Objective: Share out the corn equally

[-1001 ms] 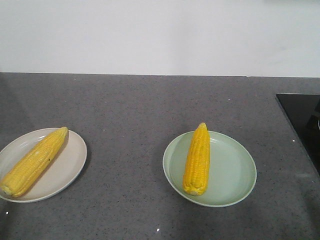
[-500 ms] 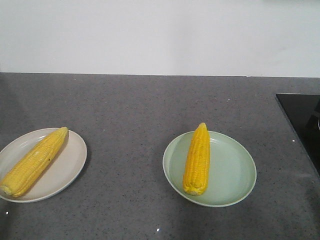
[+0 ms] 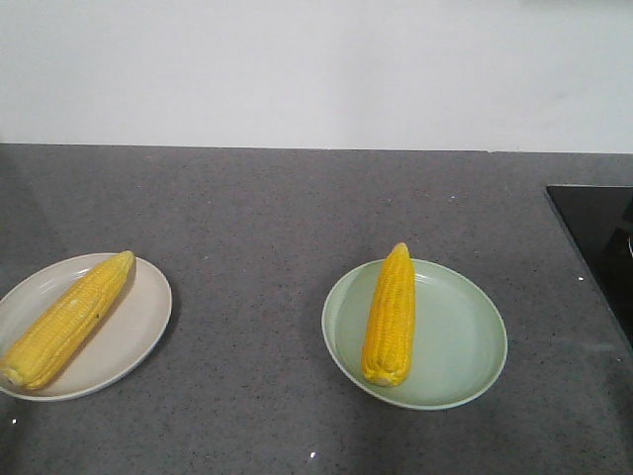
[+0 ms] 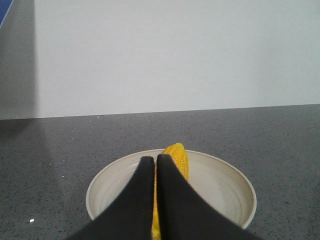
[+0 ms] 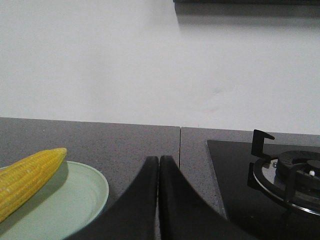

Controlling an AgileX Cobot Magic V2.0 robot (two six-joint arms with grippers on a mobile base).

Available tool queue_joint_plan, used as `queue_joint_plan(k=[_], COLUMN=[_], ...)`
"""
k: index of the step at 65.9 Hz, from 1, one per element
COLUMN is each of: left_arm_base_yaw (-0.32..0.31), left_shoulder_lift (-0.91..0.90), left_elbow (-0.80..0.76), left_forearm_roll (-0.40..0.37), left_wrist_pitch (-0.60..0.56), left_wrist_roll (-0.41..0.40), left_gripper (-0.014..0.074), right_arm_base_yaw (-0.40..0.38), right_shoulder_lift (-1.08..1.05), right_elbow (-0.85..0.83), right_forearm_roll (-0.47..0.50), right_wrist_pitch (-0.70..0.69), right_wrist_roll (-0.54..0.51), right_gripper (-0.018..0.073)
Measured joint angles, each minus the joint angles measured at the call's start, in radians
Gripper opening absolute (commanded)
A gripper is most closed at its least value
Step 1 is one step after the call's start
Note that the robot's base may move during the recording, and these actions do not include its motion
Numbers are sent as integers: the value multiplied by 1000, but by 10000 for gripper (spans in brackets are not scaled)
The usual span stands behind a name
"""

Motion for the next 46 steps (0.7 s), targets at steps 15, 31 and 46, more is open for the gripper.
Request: queue_joint_plan(k=[15,31,46], left_arm_base_yaw=[0,0,0], left_shoulder_lift=[0,0,0], left_elbow=[0,0,0], left_forearm_roll=[0,0,0], left_wrist_pitch=[0,0,0], left_wrist_roll=[0,0,0], left_gripper=[-8,-8,-8], right_arm_base_yaw=[0,0,0], right_shoulder_lift=[0,0,0], right_elbow=[0,0,0], right_forearm_roll=[-30,-52,-53], right_wrist_pitch=[21,21,21], right_wrist_roll=[57,79,80], right_gripper=[-5,-5,-5])
